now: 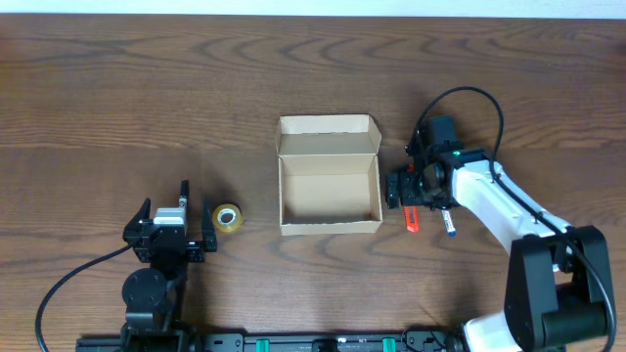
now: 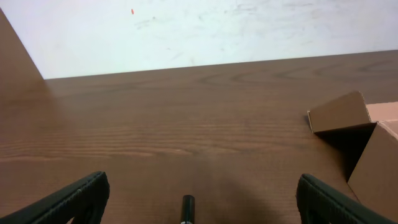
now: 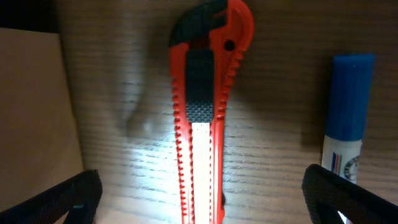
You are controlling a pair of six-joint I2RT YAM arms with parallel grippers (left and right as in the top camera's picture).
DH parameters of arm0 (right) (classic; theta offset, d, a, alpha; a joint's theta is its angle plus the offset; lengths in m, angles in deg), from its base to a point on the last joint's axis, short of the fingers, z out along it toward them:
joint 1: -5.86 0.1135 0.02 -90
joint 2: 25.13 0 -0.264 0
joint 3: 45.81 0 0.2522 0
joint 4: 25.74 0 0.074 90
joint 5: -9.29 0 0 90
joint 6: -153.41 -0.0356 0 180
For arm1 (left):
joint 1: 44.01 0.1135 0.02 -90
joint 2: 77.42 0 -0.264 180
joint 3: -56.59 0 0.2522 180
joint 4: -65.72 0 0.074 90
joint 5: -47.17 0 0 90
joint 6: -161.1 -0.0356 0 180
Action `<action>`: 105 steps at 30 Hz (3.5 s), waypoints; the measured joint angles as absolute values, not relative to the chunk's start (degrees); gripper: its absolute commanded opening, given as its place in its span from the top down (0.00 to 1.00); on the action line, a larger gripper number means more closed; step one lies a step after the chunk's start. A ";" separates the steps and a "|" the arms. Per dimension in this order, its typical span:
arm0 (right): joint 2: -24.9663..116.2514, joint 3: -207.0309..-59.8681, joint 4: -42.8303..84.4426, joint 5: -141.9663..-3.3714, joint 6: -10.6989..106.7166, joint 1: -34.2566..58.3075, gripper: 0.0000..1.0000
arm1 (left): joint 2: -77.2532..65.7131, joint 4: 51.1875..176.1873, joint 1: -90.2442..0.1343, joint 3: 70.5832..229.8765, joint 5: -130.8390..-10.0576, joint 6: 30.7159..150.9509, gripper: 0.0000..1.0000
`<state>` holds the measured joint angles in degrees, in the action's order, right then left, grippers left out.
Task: Pack container
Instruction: 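Move the right gripper over the orange box cutter and lower, then close the right gripper on the orange box cutter, then carry the box cutter into the cardboard box and release it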
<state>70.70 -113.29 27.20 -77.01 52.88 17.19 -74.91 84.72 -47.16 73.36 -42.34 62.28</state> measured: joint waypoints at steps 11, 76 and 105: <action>74.57 -113.61 26.72 -78.69 52.27 17.19 0.03 | -74.91 84.72 -47.16 73.36 -42.34 62.28 0.05; 61.61 -136.74 51.88 -72.96 90.50 43.23 0.99 | -74.91 84.72 -47.16 73.36 -42.34 62.28 0.05; 81.39 -136.74 42.22 -78.32 114.10 42.22 0.99 | -74.91 84.72 -47.16 73.36 -42.34 62.28 0.05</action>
<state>81.39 -136.74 42.22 -78.32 114.10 42.22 -74.91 84.72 -47.16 73.36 -42.34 62.28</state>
